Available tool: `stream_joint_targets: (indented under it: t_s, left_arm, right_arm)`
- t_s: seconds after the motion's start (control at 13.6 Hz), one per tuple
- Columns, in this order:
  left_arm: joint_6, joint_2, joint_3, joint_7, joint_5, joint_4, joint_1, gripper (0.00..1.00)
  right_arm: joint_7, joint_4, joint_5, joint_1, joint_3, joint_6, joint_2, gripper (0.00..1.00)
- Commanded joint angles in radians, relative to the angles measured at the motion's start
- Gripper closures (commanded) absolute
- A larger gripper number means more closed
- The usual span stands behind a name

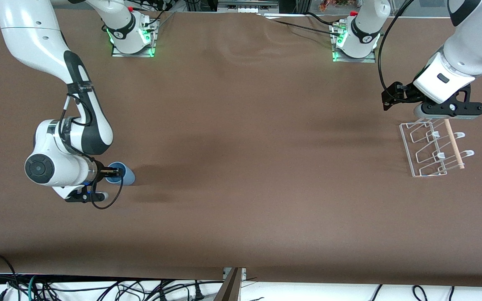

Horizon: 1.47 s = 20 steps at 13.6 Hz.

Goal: Transfer cup to left arm and place on rack
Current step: 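Reach the right gripper down to the blue cup, then close the right gripper on the blue cup and lift it, then carry the cup toward center while the left gripper reaches to meet it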

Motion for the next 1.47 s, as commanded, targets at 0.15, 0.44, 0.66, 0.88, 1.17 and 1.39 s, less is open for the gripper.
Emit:
stream_joint_targets:
  t_s: [0.15,0.44,0.66,0.88,1.17,1.39]
  left_arm:
    - [-0.043,0.02,-0.008,-0.011,0.028,0.04,0.004,0.0]
    - [-0.043,0.021,-0.009,-0.013,0.028,0.042,0.002,0.0]
    - [-0.041,0.023,-0.009,-0.01,0.023,0.042,0.002,0.0]
    - [-0.067,0.068,-0.023,-0.008,-0.009,0.101,-0.017,0.0]
    - [-0.069,0.13,-0.024,0.1,-0.087,0.111,-0.041,0.0]
    - [-0.058,0.216,-0.024,0.162,-0.257,0.117,-0.041,0.0]
  right_arm:
    - [0.005,0.025,0.026,-0.004,0.001,-0.003,0.014,1.0]
    - [0.037,0.031,0.068,0.01,0.004,-0.047,-0.006,1.0]
    - [0.056,0.033,0.256,0.022,0.004,-0.265,-0.081,1.0]
    - [0.253,0.036,0.445,0.057,0.03,-0.393,-0.177,1.0]
    - [0.606,0.134,0.581,0.08,0.193,-0.257,-0.158,1.0]
    - [0.825,0.181,0.605,0.175,0.238,0.027,-0.099,1.0]
